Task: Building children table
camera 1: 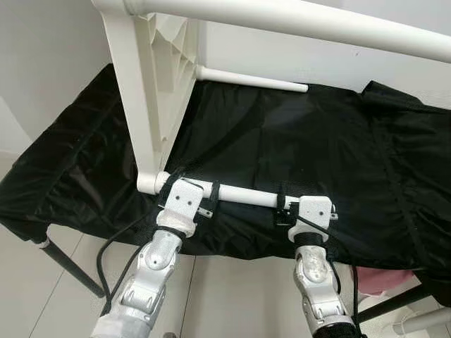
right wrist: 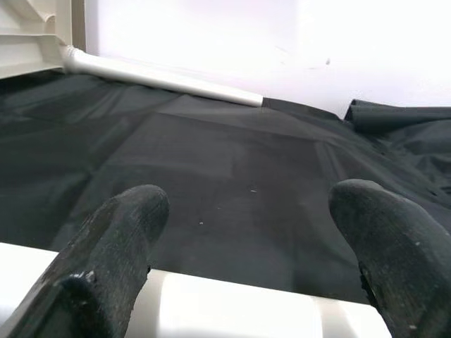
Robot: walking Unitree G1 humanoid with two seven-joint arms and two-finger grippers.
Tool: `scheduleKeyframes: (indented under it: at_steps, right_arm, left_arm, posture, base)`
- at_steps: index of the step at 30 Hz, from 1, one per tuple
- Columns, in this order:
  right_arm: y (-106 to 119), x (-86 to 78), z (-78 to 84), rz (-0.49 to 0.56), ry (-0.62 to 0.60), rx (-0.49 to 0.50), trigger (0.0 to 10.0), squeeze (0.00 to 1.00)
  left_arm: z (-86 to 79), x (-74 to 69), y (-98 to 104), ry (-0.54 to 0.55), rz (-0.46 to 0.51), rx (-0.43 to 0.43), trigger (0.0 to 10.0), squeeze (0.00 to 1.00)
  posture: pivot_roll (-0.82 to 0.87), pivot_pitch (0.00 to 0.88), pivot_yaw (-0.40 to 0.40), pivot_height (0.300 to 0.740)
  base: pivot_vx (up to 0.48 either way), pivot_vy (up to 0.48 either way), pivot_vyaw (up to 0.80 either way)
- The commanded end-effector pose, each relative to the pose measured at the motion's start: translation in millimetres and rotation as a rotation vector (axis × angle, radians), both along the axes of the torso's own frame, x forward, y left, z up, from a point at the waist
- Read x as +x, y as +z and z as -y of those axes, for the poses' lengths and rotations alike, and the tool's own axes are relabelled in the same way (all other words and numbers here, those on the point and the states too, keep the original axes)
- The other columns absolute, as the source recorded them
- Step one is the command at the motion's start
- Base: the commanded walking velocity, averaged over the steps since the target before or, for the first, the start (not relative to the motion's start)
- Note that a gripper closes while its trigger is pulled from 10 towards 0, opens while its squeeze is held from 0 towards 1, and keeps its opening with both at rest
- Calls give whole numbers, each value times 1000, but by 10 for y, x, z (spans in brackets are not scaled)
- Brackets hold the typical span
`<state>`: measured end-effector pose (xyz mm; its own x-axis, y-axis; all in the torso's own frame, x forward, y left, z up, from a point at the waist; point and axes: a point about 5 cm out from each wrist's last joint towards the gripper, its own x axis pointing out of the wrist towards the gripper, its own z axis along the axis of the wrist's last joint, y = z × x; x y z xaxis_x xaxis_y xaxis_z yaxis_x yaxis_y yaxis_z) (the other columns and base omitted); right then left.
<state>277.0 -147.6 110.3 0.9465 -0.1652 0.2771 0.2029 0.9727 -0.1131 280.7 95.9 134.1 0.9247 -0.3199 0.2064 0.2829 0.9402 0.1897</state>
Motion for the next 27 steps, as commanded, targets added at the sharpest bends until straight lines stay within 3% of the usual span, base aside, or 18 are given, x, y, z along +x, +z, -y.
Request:
scheduleKeyframes:
  at_steps: [1, 3, 4, 8, 10, 17, 18, 19, 25, 26, 27]
  right_arm:
    - [37, -4, 68, 12, -26, 9, 10000, 0]
    - [55, -2, 86, 19, -29, 3, 10000, 0]
    - [77, 5, 98, 27, -26, -5, 10000, 0]
    - [115, 21, 115, 44, -15, -21, 10000, 0]
    - [144, 31, 187, 55, -32, -31, 10000, 0]
    - [209, 6, 259, 87, -56, -22, 10000, 0]
    - [232, -6, 258, 98, -56, -27, 10000, 647]
    - [260, -20, 257, 115, -51, -23, 10000, 1000]
    - [350, -49, 273, 150, -58, -50, 10000, 1000]
    - [388, -58, 278, 163, -59, -70, 10000, 467]
    - [388, -58, 278, 163, -59, -70, 10000, 467]
  left_arm:
    - [6, -38, -55, -73, -61, -20, 10000, 0]
    - [7, -46, -69, -85, -80, -31, 10000, 0]
    - [25, -58, -66, -113, -111, -86, 10000, 0]
    - [63, -75, -50, -151, -151, -150, 10000, 0]
    - [119, -167, -102, -239, -169, -75, 10000, 0]
    - [136, -285, -163, -352, -241, -20, 10000, 0]
    - [127, -288, -176, -352, -267, -26, 10000, 0]
    - [128, -303, -206, -370, -312, -38, 10000, 0]
    - [123, -319, -203, -377, -348, -38, 10000, 0]
    - [127, -306, -171, -372, -353, -70, 10000, 0]
    - [127, -306, -171, -372, -353, -70, 10000, 0]
  posture:
    - [-12, 76, -23, 740]
    - [-12, 76, -23, 740]
    - [-13, 79, -22, 740]
    - [-8, 83, -21, 740]
    - [-5, 86, -20, 740]
    - [-4, 94, -8, 740]
    - [-4, 94, -8, 740]
    - [-5, 94, -7, 740]
    - [-11, 102, -1, 740]
    - [-13, 103, 1, 740]
    - [-13, 103, 1, 740]
  base:
    - [0, 0, 0]
    - [0, 0, 0]
    - [0, 0, 0]
    - [0, 0, 0]
    - [0, 0, 0]
    - [0, 0, 0]
    - [0, 0, 0]
    - [0, 0, 0]
    - [0, 0, 0]
    - [0, 0, 0]
    - [0, 0, 0]
